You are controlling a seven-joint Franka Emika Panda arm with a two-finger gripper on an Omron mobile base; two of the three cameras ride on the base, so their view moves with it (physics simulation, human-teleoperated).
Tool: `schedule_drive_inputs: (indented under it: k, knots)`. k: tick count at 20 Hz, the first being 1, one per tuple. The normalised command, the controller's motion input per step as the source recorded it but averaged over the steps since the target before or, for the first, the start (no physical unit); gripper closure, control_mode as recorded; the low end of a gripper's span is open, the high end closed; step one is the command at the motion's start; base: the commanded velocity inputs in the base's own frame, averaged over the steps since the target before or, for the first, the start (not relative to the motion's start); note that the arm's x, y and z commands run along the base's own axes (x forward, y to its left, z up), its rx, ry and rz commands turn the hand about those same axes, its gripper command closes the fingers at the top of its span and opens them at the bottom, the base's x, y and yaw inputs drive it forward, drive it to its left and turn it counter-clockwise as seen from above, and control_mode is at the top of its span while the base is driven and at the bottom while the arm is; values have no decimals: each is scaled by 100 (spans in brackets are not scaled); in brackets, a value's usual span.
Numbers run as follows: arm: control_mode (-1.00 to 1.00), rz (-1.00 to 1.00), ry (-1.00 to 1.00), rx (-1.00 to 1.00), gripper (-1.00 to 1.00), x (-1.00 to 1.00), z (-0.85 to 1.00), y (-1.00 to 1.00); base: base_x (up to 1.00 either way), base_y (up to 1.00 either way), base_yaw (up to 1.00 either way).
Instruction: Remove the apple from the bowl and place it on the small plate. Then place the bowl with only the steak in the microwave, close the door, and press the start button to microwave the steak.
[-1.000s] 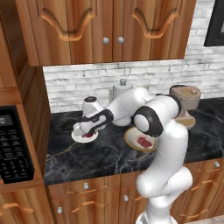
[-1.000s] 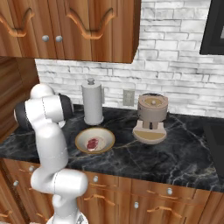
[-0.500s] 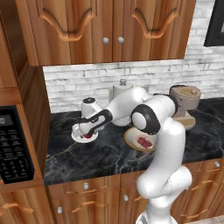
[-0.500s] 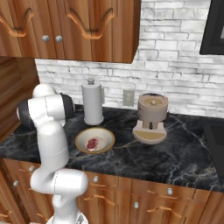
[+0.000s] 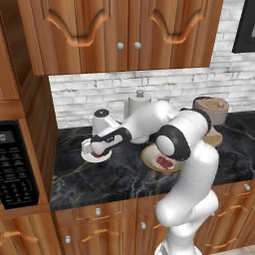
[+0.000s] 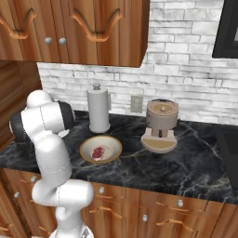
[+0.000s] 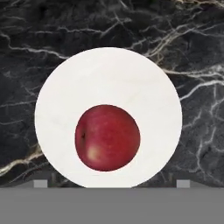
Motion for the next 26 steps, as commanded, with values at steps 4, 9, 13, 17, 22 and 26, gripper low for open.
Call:
schedule_drive_inputs:
  k: [4,9,13,17,22,26]
  knots:
    - [-100,0,-16,0,-100,-58,42,-31,0,0,0]
    - [-100,0,-18,7,-100,-78,39,-86,0,0,0]
    - [-100,-7,-12,1,-100,-79,29,-91,0,0,0]
    - [-100,-10,-4,2,-100,-75,23,-89,0,0,0]
    - [-100,-11,0,0,-100,-70,1,-69,0,0,0]
    - [-100,-10,0,0,-100,-55,0,-47,0,0,0]
